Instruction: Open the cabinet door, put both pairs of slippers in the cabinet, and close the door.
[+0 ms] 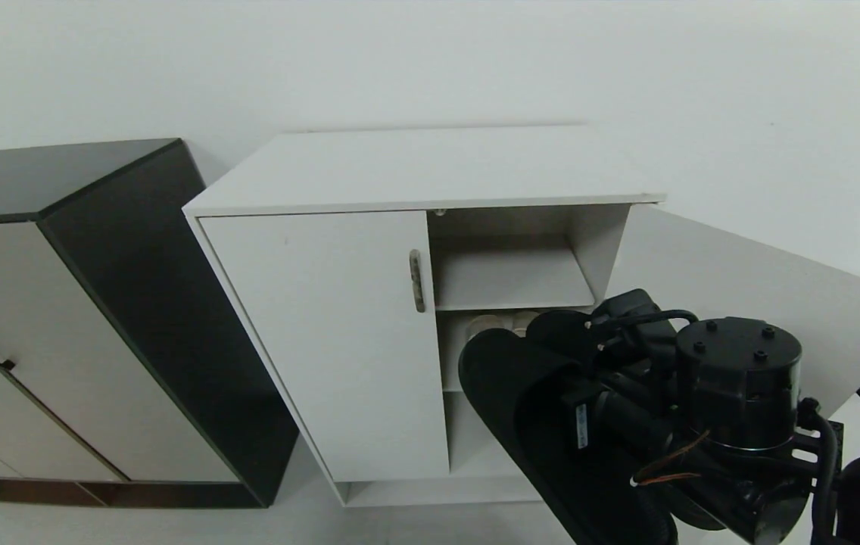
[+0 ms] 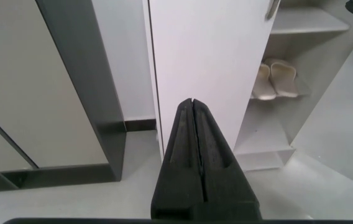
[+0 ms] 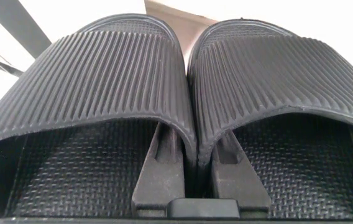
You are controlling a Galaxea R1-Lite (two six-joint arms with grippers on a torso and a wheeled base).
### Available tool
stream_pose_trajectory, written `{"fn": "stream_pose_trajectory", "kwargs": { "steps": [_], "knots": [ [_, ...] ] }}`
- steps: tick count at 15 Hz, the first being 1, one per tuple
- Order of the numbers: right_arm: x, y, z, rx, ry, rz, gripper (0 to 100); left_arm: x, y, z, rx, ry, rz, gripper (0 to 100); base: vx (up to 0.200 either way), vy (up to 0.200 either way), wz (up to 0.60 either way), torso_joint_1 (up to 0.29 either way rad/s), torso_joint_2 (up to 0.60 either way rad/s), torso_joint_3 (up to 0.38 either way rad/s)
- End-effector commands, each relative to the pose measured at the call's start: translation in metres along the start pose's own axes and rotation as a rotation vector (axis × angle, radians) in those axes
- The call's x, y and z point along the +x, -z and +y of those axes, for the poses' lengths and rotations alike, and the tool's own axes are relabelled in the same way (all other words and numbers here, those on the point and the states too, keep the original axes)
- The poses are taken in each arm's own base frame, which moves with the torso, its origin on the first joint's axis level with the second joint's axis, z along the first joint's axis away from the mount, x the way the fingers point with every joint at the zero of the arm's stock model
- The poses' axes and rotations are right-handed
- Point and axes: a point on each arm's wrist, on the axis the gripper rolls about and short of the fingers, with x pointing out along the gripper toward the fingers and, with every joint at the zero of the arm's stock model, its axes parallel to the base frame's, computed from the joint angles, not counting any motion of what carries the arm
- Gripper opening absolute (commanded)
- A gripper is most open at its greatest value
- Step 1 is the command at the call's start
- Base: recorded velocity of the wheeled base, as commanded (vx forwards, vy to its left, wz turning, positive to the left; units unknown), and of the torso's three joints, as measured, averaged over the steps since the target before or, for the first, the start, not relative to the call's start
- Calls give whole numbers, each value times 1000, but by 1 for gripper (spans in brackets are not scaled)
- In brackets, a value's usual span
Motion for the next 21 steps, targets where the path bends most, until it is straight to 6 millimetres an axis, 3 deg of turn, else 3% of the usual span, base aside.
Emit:
{"fn": "stream_pose_trajectory", "kwargs": {
  "steps": [1,14,19,21],
  "knots": [
    [0,1,0,0,0,0,0,0,0,0,0,0,0,0,0,0,0,-163,486,315],
    [5,11,2,-7,-26,-12,0,0,0,0,-2,0,0,0,0,0,0,-91,451,353],
    [6,12,2,-7,-38,-35,0,0,0,0,-2,0,0,0,0,0,0,-2,82,71],
    [16,14,6,-55,-21,-89,0,0,0,0,-2,-2,-2,0,0,0,0,0,0,0]
  ]
}}
